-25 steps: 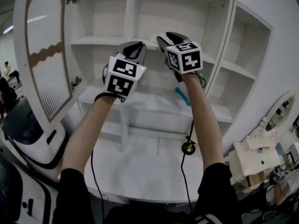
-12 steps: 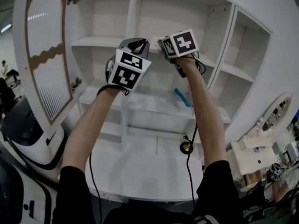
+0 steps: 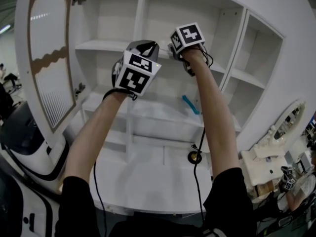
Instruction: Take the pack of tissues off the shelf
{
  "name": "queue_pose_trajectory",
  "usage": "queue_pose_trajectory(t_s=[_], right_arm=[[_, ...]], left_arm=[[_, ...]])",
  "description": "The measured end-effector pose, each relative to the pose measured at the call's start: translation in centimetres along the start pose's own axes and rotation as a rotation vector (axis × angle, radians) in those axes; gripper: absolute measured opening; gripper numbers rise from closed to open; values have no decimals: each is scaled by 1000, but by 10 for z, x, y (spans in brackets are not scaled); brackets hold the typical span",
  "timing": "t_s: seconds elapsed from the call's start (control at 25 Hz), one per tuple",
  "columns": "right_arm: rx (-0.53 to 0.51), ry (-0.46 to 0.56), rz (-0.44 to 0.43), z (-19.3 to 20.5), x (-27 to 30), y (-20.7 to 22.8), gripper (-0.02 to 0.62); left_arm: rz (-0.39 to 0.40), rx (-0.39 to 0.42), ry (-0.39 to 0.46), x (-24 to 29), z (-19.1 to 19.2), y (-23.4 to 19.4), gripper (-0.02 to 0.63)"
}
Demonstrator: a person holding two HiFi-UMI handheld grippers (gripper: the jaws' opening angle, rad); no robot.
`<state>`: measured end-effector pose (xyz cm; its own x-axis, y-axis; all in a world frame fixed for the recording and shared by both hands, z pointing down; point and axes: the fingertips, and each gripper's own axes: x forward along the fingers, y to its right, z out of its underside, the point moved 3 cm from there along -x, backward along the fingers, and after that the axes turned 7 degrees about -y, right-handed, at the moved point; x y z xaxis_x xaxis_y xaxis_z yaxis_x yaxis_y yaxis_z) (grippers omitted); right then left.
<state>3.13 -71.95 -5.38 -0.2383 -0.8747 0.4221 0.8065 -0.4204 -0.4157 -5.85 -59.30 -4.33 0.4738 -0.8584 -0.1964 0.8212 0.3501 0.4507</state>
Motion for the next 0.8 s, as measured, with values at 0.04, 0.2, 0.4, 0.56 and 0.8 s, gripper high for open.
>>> queue_pose_trajectory(t_s=[0.04,0.2,0.4,0.56,0.8], right_arm=[[2,-7,4,0,2,1,111],[-37,-22,54,0,5,4,46],[-68,29,68,-2,0,0,18],[-73,157,56,-3,-19,-5,18],[-97,284,8,6,-58,-20,18]], left_arm=[[0,2,-1,-1,1,0,12],[-4,1,-2,-5,4,-5,12],[-9,-14,-10,-9,14,-10,12],[-5,-14,-16,-12,23,-11,12],[9,-57,-21,-18,40,-11,12]])
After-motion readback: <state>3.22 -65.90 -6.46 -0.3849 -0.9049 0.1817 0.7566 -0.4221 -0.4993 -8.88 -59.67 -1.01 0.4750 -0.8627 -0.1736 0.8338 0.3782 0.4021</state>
